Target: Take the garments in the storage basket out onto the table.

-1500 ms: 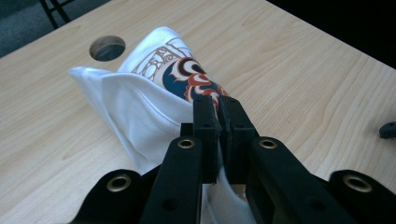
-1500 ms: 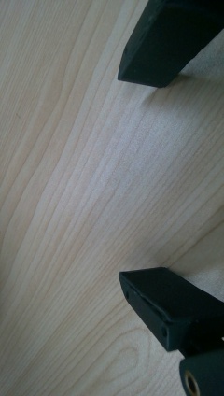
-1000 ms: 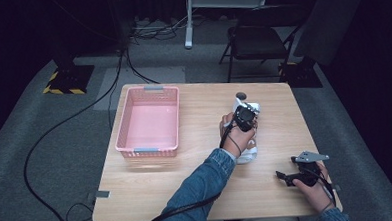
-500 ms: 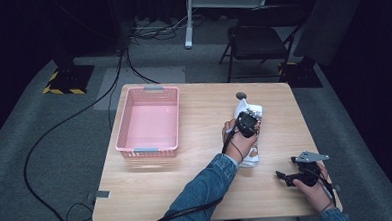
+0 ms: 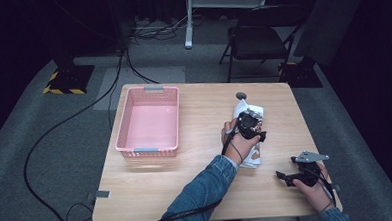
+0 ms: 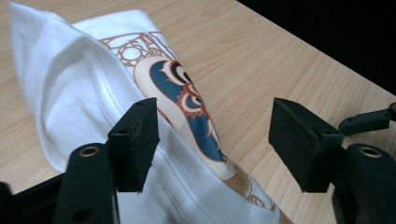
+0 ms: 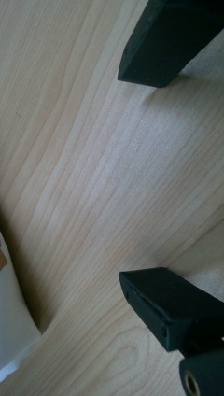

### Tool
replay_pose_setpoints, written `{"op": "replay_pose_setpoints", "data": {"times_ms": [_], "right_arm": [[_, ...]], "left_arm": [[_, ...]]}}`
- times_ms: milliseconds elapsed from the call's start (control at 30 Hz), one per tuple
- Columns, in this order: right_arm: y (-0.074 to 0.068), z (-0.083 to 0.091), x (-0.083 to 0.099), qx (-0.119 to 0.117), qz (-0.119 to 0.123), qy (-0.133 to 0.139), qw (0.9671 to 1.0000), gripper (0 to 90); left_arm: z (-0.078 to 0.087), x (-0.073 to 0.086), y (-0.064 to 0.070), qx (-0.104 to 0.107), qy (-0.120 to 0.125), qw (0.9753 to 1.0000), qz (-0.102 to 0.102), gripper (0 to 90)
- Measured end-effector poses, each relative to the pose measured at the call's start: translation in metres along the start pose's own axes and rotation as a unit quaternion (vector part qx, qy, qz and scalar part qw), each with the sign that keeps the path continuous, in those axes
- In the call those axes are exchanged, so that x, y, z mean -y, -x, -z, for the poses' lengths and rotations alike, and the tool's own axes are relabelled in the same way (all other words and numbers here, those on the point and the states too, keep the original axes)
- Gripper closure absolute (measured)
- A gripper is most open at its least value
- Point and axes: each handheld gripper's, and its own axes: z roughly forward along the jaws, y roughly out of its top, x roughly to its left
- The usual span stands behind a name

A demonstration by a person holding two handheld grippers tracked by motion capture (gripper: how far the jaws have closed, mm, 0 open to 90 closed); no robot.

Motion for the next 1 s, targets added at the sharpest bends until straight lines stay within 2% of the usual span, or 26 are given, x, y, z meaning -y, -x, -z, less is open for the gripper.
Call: {"op": "replay_pose_setpoints", "data": {"times_ms": [167,300,700,1000], "right_arm": [[0.000,0.000,0.000,0.000,0.000,0.000,1.0000,4.8],[0.000,0.000,0.000,0.000,0.000,0.000,1.0000,4.8],[0.000,0.000,0.000,0.000,0.000,0.000,1.0000,4.7],[0.000,0.000,0.000,0.000,0.000,0.000,1.0000,4.7]], "left_arm": [[0.010,-0.001,-0.003,-0.014,0.005,0.9999,-0.004,26.3],[0.017,0.000,-0.008,-0.017,0.017,0.9997,-0.002,23.2],[0.041,0.001,-0.017,-0.046,0.014,0.9988,-0.006,20.9],[0.059,0.003,-0.023,-0.059,0.020,0.9981,-0.004,20.2]]}}
